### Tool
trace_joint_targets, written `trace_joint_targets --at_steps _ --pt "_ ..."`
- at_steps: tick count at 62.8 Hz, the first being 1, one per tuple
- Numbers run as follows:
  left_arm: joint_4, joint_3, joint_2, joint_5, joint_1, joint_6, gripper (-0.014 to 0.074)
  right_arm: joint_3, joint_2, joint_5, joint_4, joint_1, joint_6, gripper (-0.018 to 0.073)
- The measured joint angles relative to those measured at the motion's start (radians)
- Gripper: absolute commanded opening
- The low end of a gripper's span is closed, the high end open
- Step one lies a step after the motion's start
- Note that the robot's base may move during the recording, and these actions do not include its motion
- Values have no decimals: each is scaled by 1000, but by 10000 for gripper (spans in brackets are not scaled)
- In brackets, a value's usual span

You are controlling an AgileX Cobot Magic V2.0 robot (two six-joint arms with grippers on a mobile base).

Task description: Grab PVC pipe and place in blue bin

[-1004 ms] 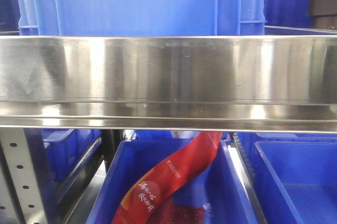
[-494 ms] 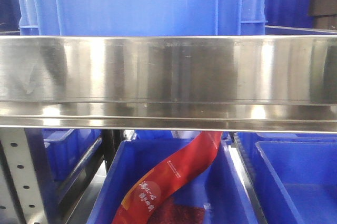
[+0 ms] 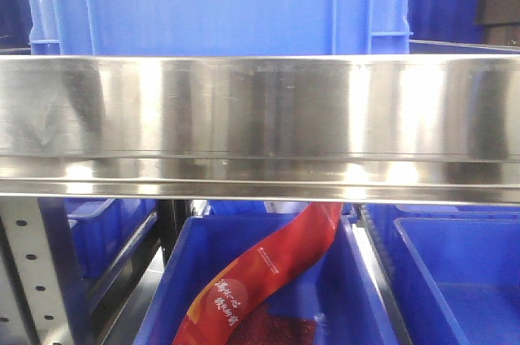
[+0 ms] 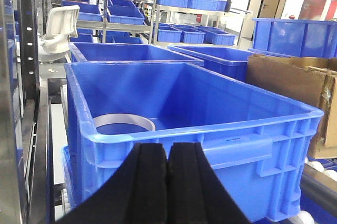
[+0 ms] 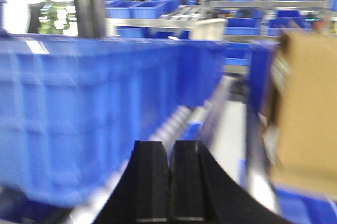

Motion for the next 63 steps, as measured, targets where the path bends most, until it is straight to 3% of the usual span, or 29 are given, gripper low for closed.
trace_joint_targets --at_steps 19,37,63 --pt "0 0 0 0 0 0 -111 226 -211 24 0 -119 0 -167" --pt "0 0 0 -2 0 0 -111 255 -360 88 -27 -123 0 -167" --pt "0 0 0 -2 0 0 -111 255 -374 105 -41 -124 0 -167"
